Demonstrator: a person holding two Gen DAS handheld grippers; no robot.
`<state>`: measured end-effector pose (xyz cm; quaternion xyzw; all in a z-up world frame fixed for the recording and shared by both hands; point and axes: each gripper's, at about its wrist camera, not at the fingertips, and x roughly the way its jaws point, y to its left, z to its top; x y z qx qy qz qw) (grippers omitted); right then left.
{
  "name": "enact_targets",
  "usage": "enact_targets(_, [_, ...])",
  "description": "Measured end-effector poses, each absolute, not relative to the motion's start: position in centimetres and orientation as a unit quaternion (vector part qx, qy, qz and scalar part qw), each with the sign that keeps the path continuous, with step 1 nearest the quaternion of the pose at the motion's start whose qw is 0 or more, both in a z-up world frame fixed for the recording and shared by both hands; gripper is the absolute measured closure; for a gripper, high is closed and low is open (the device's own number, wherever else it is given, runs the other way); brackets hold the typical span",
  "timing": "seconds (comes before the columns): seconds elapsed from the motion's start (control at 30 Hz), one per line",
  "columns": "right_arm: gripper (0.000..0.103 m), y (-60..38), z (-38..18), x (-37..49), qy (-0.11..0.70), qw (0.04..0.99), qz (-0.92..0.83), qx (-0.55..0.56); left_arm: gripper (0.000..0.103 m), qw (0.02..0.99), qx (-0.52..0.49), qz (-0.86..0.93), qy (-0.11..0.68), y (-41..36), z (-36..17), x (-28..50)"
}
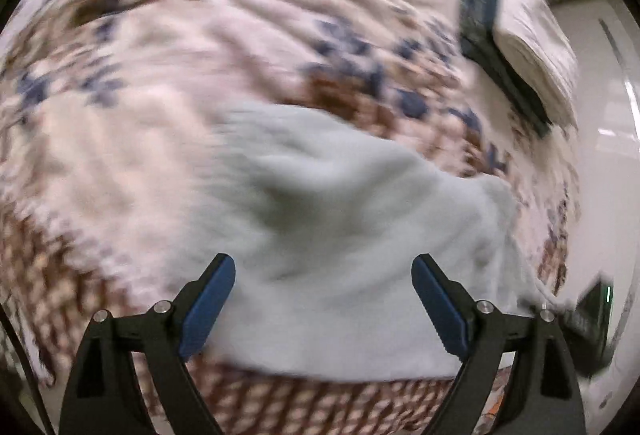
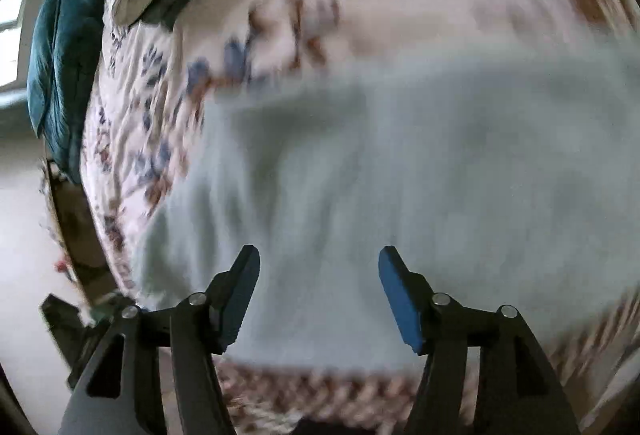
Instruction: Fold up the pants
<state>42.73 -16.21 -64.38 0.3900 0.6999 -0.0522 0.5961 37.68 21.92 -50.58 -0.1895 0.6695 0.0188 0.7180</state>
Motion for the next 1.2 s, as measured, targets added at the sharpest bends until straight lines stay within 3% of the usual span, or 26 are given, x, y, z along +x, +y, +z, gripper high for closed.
enact_targets(0.17, [0.038,-9.8,-66.8,33.8,0.713,0.515,-0.108,0.462,0.013,0.674,-0.240,0.062,0.696,28.1,-53.5,34.9])
enact_targets(0.33, [0.041,-9.2,-70.1,30.7,0.661,0.505,-0.170,0.527,0.015,0.642,-0.314,0.039,0.699,28.4,-57.5,34.8])
enact_targets(0.37, [0.051,-9.5,-70.7,30.6,0.651,0.509,-0.180,0.533,0.017,0.646,-0.314,0.032,0.695,28.0,-57.9,35.1])
enact_targets(0.4, [0.057,-9.5,-71.2,30.4,0.642,0.511,-0.186,0.540,0.027,0.654,-0.310,0.027,0.690,27.3,-58.1,35.4])
enact_targets(0.47, [0.091,-10.4,-71.8,29.9,0.637,0.511,-0.202,0.541,0.044,0.670,-0.288,0.017,0.684,25.7,-58.4,36.1])
enact_targets(0.5, [0.092,-10.7,-71.6,29.6,0.632,0.514,-0.209,0.541,0.058,0.678,-0.272,0.019,0.683,25.5,-58.2,36.2])
enact_targets(0.63, [0.094,-8.5,-69.1,29.0,0.641,0.540,-0.210,0.504,0.065,0.692,-0.239,0.028,0.680,25.8,-57.9,36.3])
enact_targets(0.73, [0.094,-7.5,-67.8,28.3,0.656,0.548,-0.211,0.474,0.065,0.685,-0.221,0.032,0.694,26.7,-59.0,36.0])
enact_targets(0.93, [0.089,-8.9,-71.7,29.0,0.678,0.503,-0.174,0.507,0.060,0.678,-0.207,0.019,0.705,26.7,-58.7,36.6])
enact_targets(1.0, [0.071,-9.8,-70.4,28.7,0.661,0.515,-0.161,0.522,0.058,0.682,-0.202,0.018,0.702,26.5,-57.9,36.5])
enact_targets(1.07, [0.043,-11.4,-67.8,27.7,0.638,0.543,-0.196,0.510,0.054,0.688,-0.193,0.010,0.700,26.2,-57.5,36.3])
enact_targets(1.1, [0.041,-12.3,-66.9,27.1,0.625,0.553,-0.221,0.505,0.050,0.690,-0.185,0.010,0.700,26.0,-57.6,36.2])
enact_targets(1.2, [0.040,-15.0,-66.6,25.8,0.609,0.552,-0.283,0.495,0.049,0.685,-0.179,0.014,0.707,25.6,-58.9,36.2])
